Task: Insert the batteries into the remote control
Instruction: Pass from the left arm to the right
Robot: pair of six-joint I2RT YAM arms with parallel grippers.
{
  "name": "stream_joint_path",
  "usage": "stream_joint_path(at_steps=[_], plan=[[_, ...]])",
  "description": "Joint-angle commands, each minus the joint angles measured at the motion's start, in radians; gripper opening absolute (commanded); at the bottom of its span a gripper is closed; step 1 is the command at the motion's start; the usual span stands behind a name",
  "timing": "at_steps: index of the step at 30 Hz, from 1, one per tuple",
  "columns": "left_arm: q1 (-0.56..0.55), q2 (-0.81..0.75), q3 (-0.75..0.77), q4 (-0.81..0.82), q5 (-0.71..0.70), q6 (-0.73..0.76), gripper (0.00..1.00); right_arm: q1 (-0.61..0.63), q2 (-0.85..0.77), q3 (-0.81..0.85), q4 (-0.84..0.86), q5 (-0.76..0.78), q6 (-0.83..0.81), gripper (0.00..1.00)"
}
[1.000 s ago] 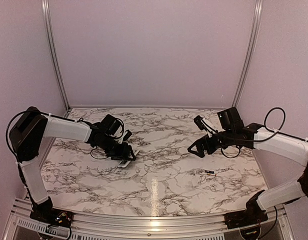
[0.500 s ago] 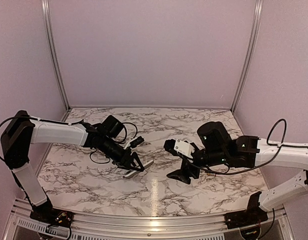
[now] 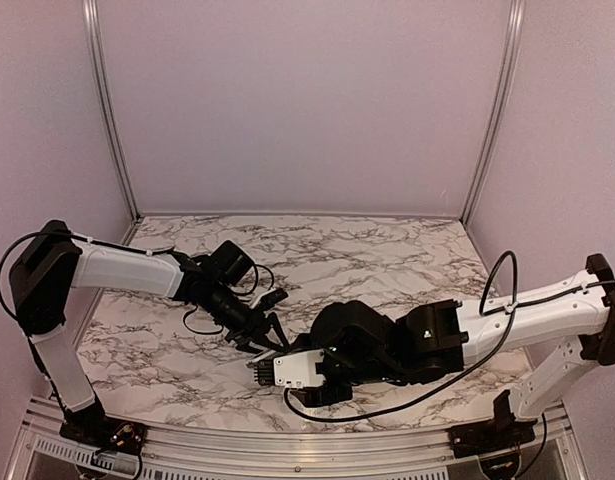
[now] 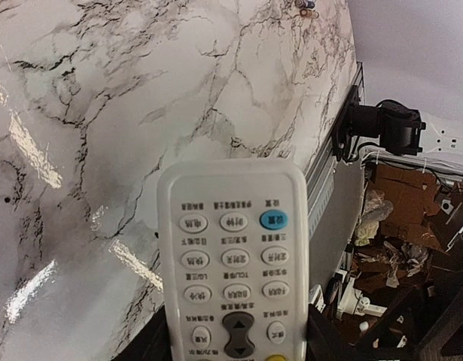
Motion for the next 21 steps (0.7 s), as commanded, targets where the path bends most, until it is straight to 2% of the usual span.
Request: stream_joint_path(at_steps=[1, 9, 15, 21], plan=[[-0.005, 0.019, 0.001, 0.056, 0.017, -0.108, 0.24, 0.036, 0.059, 0.061, -0.018, 0.074, -0.082, 0.65], [-0.024, 0.053, 0.009, 0.033, -0.012, -0.175, 0.25, 0.042, 0.162, 0.151, -0.033, 0.138, -0.140, 0.62], [-0.029, 0.042, -0.011, 0.096, 0.008, -0.271, 0.26, 0.042, 0.231, 0.217, -0.074, 0.140, -0.167, 0.58], [-0.030, 0.040, 0.016, 0.049, 0.003, -0.271, 0.26, 0.043, 0.280, 0.267, -0.127, 0.140, -0.171, 0.56]])
